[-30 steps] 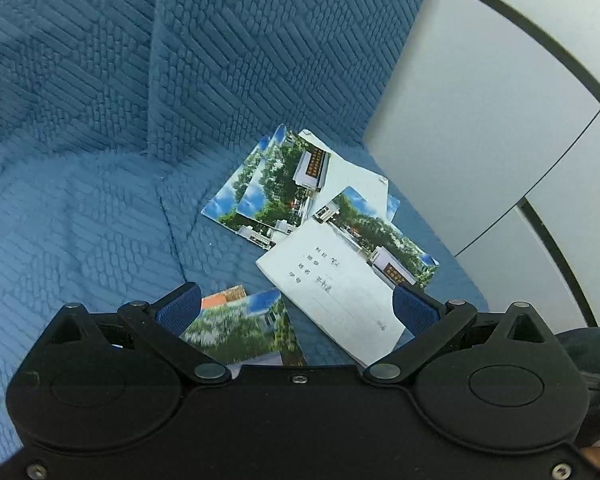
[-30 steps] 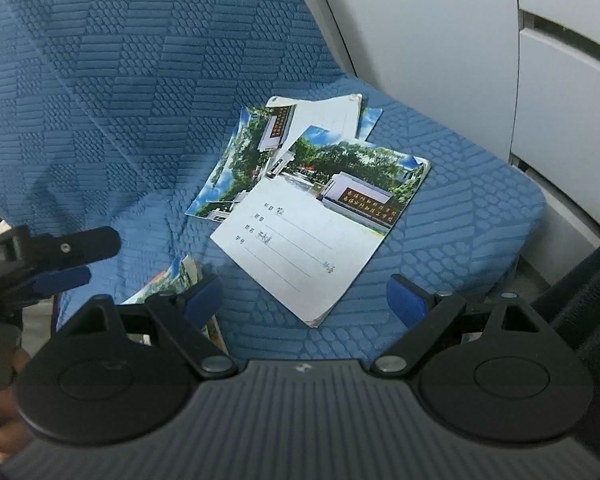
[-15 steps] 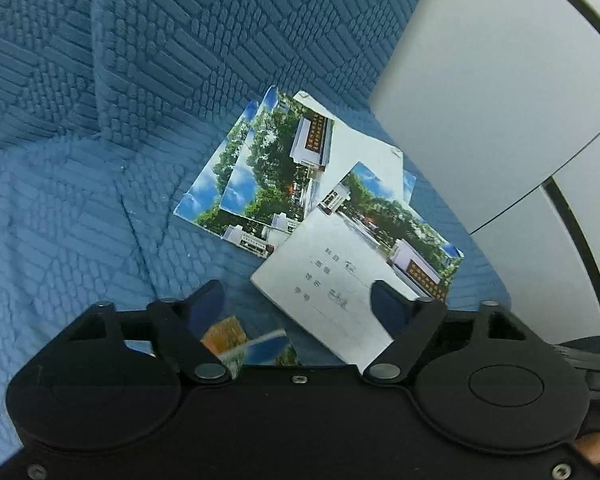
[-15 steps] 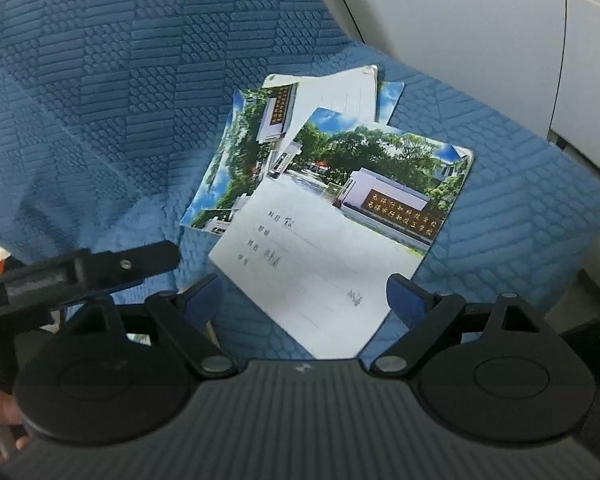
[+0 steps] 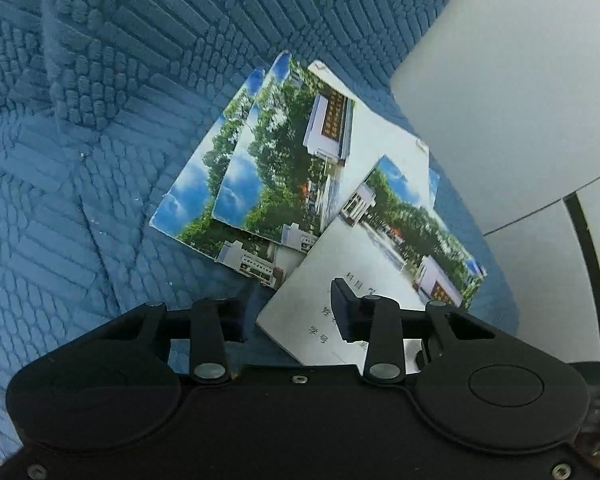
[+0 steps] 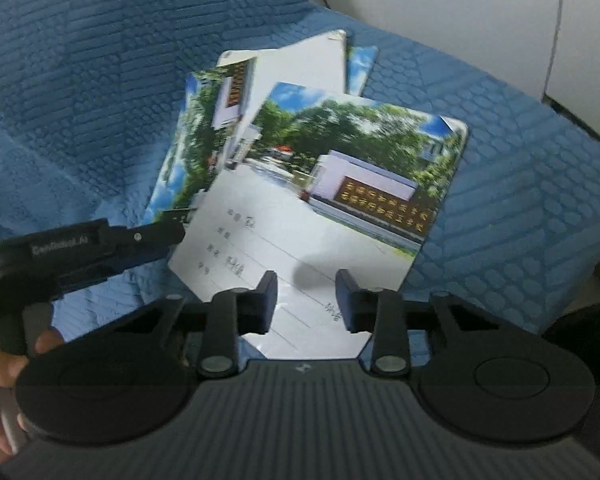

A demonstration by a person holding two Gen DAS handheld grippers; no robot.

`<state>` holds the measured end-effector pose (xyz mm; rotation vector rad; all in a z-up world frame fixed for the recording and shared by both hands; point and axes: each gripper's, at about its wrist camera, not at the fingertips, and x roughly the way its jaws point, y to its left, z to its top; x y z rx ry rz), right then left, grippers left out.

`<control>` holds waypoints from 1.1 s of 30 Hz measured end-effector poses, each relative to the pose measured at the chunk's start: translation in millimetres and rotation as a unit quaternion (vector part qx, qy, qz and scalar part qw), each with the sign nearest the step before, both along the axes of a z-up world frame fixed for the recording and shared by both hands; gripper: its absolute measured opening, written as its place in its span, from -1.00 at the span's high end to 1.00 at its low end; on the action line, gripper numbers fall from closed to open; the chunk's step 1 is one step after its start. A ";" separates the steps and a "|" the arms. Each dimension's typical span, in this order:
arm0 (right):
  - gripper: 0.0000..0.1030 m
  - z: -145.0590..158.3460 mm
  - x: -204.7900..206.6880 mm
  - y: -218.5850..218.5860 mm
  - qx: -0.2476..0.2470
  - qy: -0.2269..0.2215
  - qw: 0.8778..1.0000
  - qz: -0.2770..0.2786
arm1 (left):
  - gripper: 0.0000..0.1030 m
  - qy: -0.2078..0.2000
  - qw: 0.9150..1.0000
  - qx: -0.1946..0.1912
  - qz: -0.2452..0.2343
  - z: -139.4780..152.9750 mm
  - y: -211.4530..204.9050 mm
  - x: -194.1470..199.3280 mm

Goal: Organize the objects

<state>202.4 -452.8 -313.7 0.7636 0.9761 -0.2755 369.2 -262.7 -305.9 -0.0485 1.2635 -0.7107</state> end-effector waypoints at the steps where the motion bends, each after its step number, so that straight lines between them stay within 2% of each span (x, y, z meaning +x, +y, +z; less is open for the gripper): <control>1: 0.40 0.1 -0.1 -1.9 0.000 -0.001 1.000 -0.003 | 0.32 0.004 1.000 0.001 0.000 -3.5 -0.7 0.8; 8: 0.41 -3.3 -1.5 -7.6 0.007 -0.008 1.000 -0.006 | 0.27 0.038 0.999 -0.020 0.006 -15.2 3.6 5.2; 12: 0.41 -4.2 -1.9 -12.2 0.005 -0.011 1.000 -0.012 | 0.28 0.086 0.995 -0.042 0.018 -19.4 14.1 10.4; 14: 0.41 -5.0 -2.9 -15.1 0.004 -0.011 1.000 -0.019 | 0.29 0.123 0.989 -0.081 0.030 -23.5 24.2 13.4; 16: 0.41 -5.3 -4.2 -18.0 0.003 -0.012 1.000 -0.027 | 0.50 0.166 0.978 -0.119 0.043 -30.6 33.1 16.0; 18: 0.41 -6.1 -5.6 -20.5 0.008 -0.014 0.999 -0.032 | 0.72 0.210 0.967 -0.136 0.054 -39.8 36.7 17.3; 20: 0.41 -5.5 -6.8 -19.9 -0.002 -0.018 0.999 -0.031 | 0.86 0.215 0.966 -0.125 0.067 -43.1 37.4 15.5; 22: 0.41 -5.3 -7.1 -20.0 -0.010 -0.020 0.999 -0.030 | 0.87 0.212 0.969 -0.110 0.067 -43.9 34.7 12.3; 25: 0.35 -2.3 -8.0 -20.8 -0.021 -0.025 0.999 -0.031 | 0.90 0.211 0.968 -0.108 0.077 -44.0 34.5 7.3; 31: 0.32 17.1 -18.7 -22.9 -0.025 -0.078 0.996 -0.036 | 0.95 0.197 0.970 -0.113 0.085 -24.6 26.6 -9.8; 33: 0.12 25.9 -26.4 -20.8 0.003 -0.100 0.994 -0.031 | 0.97 0.195 0.969 -0.119 0.091 -18.2 24.4 -16.0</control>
